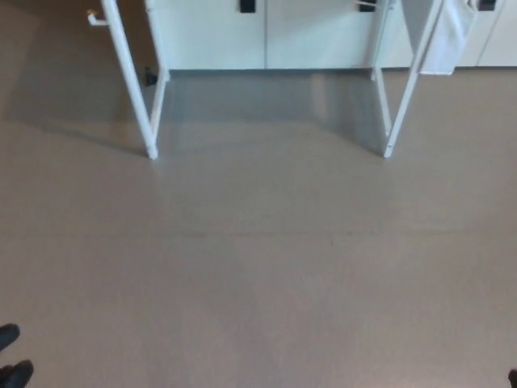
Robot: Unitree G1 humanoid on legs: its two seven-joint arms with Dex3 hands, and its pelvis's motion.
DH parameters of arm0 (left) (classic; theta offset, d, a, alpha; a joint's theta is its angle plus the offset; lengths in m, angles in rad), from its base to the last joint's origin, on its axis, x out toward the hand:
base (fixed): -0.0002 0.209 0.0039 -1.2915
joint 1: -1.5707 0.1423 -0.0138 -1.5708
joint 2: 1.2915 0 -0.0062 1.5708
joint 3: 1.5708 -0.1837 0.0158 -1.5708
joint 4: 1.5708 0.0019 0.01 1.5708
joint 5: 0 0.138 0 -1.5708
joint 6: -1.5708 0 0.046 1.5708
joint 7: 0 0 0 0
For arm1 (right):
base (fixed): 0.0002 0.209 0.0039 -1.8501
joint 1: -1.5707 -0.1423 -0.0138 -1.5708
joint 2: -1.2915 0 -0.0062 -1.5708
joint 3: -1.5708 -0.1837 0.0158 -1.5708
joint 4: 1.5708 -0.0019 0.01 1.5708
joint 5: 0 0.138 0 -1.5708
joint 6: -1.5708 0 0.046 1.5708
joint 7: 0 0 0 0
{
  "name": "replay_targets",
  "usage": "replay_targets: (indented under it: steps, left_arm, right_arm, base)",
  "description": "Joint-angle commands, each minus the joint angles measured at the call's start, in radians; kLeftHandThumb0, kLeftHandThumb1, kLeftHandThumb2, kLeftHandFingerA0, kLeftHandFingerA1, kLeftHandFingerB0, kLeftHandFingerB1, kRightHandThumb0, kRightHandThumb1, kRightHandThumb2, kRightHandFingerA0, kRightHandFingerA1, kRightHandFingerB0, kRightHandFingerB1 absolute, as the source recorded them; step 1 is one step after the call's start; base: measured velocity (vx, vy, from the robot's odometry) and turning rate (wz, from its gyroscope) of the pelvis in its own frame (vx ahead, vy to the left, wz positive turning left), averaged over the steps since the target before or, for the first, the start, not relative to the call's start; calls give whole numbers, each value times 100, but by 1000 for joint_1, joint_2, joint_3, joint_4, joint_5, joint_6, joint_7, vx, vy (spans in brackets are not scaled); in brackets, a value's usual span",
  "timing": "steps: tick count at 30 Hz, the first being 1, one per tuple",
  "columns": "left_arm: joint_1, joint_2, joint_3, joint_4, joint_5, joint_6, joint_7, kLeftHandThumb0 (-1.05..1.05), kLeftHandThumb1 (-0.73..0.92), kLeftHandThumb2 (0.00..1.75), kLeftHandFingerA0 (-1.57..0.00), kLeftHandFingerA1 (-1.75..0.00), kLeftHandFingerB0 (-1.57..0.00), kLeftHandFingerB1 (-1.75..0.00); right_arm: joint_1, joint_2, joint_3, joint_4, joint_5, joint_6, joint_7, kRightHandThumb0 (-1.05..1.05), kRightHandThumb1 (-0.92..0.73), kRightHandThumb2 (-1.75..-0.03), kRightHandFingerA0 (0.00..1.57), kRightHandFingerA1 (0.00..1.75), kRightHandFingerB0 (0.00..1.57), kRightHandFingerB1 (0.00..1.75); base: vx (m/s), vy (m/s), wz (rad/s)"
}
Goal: The robot walk up to a desk on which a bottle is kept on the left hand side and a container is kept on the right hand side. The robot uses its left hand to pick up the bottle and places it in the container.
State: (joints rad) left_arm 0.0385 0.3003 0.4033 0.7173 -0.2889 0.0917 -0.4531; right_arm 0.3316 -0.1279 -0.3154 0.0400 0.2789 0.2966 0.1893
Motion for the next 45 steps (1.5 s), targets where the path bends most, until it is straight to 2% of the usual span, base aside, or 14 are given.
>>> replay_targets:
  steps: [1, 4, 5, 6, 15, 19, 25, 36, 40, 42, 43, 45]
  left_arm:
    - [-86, 44, 11, 20, -18, 36, 15, -25, 57, 64, -55, -48, -40, -40]
    - [-117, 54, 5, 37, -13, 25, 2, -27, 56, 65, -59, -49, -39, -40]
    - [-122, 56, 4, 39, -13, 26, 1, -20, 61, 58, -63, -45, -42, -36]
    - [-129, 60, 2, 51, -11, 18, -5, -21, 60, 58, -67, -46, -42, -36]
    - [-143, 62, -10, 59, -11, 6, -12, -20, 61, 58, -68, -47, -42, -36]
    - [-129, 54, -14, 56, -8, 4, -5, -20, 61, 58, -69, -47, -43, -36]
    - [-92, 47, -26, 54, -6, -7, -19, -21, 62, 58, -66, -46, -41, -36]
    - [-13, 36, -37, 34, 0, -3, -12, -20, 61, 58, -64, -45, -42, -36]
    - [18, 45, -54, 40, 17, 16, -12, -21, 60, 58, -63, -45, -41, -36]
    - [25, 63, -87, 54, 53, 16, -6, -22, 66, 60, -67, -46, -43, -36]
    - [30, 82, -123, 65, 87, 45, 3, -20, 68, 60, -68, -47, -44, -37]
    - [35, 109, -170, 79, 119, 99, 6, -21, 66, 60, -66, -49, -43, -36]
  right_arm:
    - [-101, -6, 0, 29, 0, 41, -44, -29, -56, -56, 43, 50, 36, 41]
    - [-128, -10, -2, 25, -6, 48, -53, -31, -56, -56, 42, 50, 36, 41]
    - [-131, -10, -4, 27, -6, 46, -52, -31, -55, -56, 42, 50, 37, 41]
    - [-133, -12, -3, 29, -9, 43, -51, -29, -55, -56, 42, 50, 35, 41]
    - [-144, -22, -4, 38, -13, 41, -48, -30, -55, -56, 44, 51, 36, 41]
    - [-125, -25, -7, 38, -12, 32, -39, -30, -55, -56, 43, 50, 35, 41]
    - [-77, -26, -8, 19, -12, 38, -38, -33, -55, -56, 44, 50, 35, 41]
    - [38, -17, 1, -19, -9, 30, -22, -30, -59, -57, 41, 49, 33, 40]
    - [96, -10, 1, -3, -8, -2, -2, -33, -56, -56, 40, 49, 33, 40]
    - [121, -11, 4, 0, -10, -15, 11, -34, -58, -56, 39, 48, 31, 40]
    - [153, -5, 3, 1, -7, -30, 21, -28, -38, -86, 32, 59, 21, 53]
    - [192, 7, -1, 19, -8, -65, 29, -28, -37, -85, 34, 60, 22, 53]
  base:
    - [451, 218, -20]
    - [494, 258, -10]
    - [431, 193, -9]
    - [430, 169, 8]
    - [414, 57, 13]
    - [596, 69, 68]
    - [603, 180, 11]
    - [605, 221, -33]
    - [575, 197, 4]
    - [331, 41, 5]
    - [295, 18, 11]
    - [277, -24, 14]
